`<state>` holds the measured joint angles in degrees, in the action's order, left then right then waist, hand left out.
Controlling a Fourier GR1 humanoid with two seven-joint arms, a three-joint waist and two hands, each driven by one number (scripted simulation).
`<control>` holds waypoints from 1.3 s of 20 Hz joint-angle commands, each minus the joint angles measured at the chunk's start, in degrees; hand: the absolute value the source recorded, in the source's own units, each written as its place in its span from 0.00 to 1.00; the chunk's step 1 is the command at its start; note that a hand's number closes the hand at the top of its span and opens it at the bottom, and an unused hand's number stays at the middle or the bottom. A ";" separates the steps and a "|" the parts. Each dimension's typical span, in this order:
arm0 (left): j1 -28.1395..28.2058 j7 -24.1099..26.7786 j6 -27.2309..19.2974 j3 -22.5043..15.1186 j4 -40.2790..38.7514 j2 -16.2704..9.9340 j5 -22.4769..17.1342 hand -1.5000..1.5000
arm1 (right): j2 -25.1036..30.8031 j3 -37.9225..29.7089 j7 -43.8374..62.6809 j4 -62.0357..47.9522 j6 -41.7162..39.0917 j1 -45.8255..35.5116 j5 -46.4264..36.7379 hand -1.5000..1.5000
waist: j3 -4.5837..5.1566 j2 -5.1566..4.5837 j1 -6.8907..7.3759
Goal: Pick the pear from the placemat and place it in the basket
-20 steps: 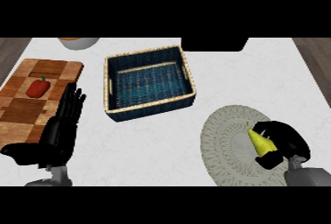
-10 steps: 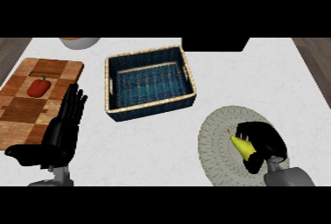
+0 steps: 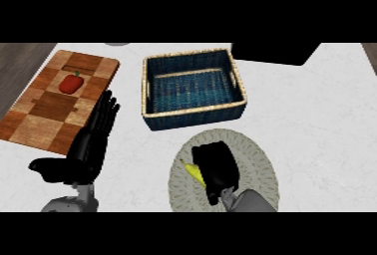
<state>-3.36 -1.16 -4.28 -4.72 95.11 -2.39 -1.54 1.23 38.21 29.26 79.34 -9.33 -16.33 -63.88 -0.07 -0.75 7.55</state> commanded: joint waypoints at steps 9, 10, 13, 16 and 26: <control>-2.87 -0.84 -0.24 0.21 -2.34 0.05 0.54 0.50 | -1.22 16.94 19.54 10.75 24.18 -13.45 14.11 1.00 | -0.02 0.30 0.10; -2.80 0.53 -0.87 -0.01 -3.07 0.87 0.93 0.50 | -1.22 18.99 21.33 11.68 26.78 -14.29 13.07 1.00 | 0.06 0.47 -0.07; -3.66 -0.70 -1.47 -0.16 -3.52 0.63 1.90 0.50 | -1.22 21.09 26.61 14.60 31.83 -20.26 14.41 1.00 | 0.12 0.73 -1.18; -3.72 -1.23 -2.30 1.17 -2.87 0.48 1.47 0.50 | -1.22 22.17 33.89 18.04 33.53 -25.60 16.43 1.00 | 0.21 1.20 -1.57; -1.13 1.70 -2.44 2.38 -5.36 0.24 1.52 0.50 | -1.19 16.89 48.89 17.10 29.62 -39.21 20.85 1.00 | 0.36 1.41 -5.04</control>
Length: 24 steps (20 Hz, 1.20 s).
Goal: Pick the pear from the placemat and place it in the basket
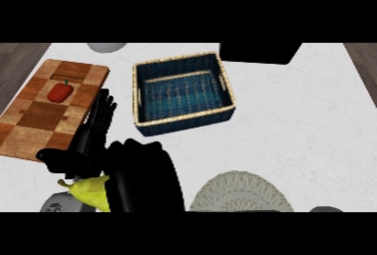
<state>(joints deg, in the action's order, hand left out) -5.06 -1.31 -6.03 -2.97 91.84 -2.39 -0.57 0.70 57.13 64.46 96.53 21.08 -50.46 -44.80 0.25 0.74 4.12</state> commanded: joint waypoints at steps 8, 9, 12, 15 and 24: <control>-0.39 -0.30 -0.99 2.36 1.44 -0.73 -0.67 0.50 | -0.65 -4.14 18.08 -9.76 -5.90 -15.71 2.81 1.00 | -0.06 -0.18 -2.08; 3.12 0.88 0.51 1.94 1.97 -1.23 -1.24 0.50 | -0.65 -4.11 19.02 -8.47 -4.68 -15.39 2.43 1.00 | -0.10 -0.14 -2.12; -2.10 -1.67 -1.16 1.96 0.57 -0.90 0.03 0.50 | -0.65 -5.55 15.99 -11.85 -1.93 -16.04 4.15 1.00 | -0.16 -0.54 -2.69; 2.59 -2.10 -0.06 1.27 5.31 -1.26 -0.88 0.50 | -0.65 -6.41 13.15 -16.41 0.18 -14.47 2.41 1.00 | -0.19 -0.54 -2.20; 4.63 1.47 -1.01 1.49 3.09 0.21 -0.28 0.50 | -0.66 -11.36 7.18 -17.57 -5.86 -11.68 4.03 1.00 | -0.22 -0.57 -3.76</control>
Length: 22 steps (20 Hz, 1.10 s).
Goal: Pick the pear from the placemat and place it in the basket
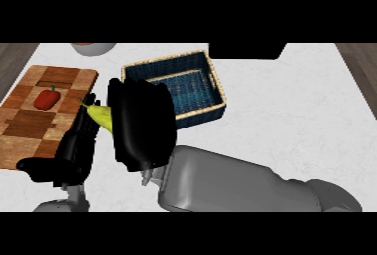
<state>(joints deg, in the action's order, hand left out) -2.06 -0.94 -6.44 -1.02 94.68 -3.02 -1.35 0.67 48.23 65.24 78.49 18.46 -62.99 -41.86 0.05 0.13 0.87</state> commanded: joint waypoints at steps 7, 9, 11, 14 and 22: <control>3.49 -1.37 0.20 -1.63 4.97 0.16 0.71 0.50 | -0.65 -2.26 -2.07 -8.41 -1.81 3.91 0.62 1.00 | -0.05 -0.02 -0.19; -0.18 -2.36 -0.66 0.49 2.24 -0.24 0.45 0.50 | -0.65 -1.82 -1.32 -10.22 0.06 2.32 1.25 1.00 | -0.03 -0.13 -0.15; 1.49 -1.22 0.85 0.33 2.09 -0.30 -0.66 0.50 | -0.65 -1.15 -5.52 -13.40 5.56 4.88 2.35 1.00 | -0.03 -0.24 0.20; 3.61 -0.56 -0.85 -3.59 4.48 1.82 2.79 0.50 | -0.65 -3.03 -8.40 -14.74 5.82 5.55 2.54 1.00 | -0.04 -0.19 0.15; 2.45 1.56 1.27 0.86 1.41 0.00 -0.43 0.50 | -0.66 -9.53 -12.73 -17.54 6.09 7.82 1.54 1.00 | -0.04 -0.21 -0.17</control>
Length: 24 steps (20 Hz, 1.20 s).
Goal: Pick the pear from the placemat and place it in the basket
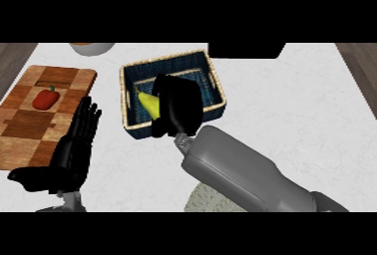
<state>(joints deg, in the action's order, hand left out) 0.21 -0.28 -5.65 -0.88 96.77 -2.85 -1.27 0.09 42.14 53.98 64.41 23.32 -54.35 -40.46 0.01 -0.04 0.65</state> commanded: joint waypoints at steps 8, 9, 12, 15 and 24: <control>-2.75 -4.21 -2.08 -0.20 1.23 0.46 1.81 0.50 | -0.09 -3.33 -4.99 -4.17 1.81 3.66 0.74 0.00 | -0.01 0.01 -0.09; -0.31 -2.89 1.14 2.42 1.79 -1.66 -1.57 0.50 | -0.09 -5.42 -8.52 -6.51 1.08 3.86 1.54 0.00 | -0.01 -0.02 0.02; 2.39 -0.96 -1.62 -2.10 2.03 2.33 1.87 0.50 | 0.42 -7.83 -9.51 -1.25 1.39 5.12 0.99 0.00 | -0.02 0.14 -0.48; -2.19 -4.44 0.01 -0.28 2.38 -0.80 1.23 0.50 | -0.08 -1.88 -9.69 -7.37 14.35 2.12 3.58 0.00 | -0.02 -0.21 1.09; -0.71 -1.97 0.94 1.97 0.80 -1.02 -0.77 0.50 | 3.55 -9.51 -10.11 3.41 15.43 6.05 -6.20 0.00 | -0.01 0.28 -1.08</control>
<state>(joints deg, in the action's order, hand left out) -0.03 -1.64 -5.82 -0.75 97.43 -2.37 -0.66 1.12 34.03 42.58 62.19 37.06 -51.52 -43.26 0.01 0.07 0.25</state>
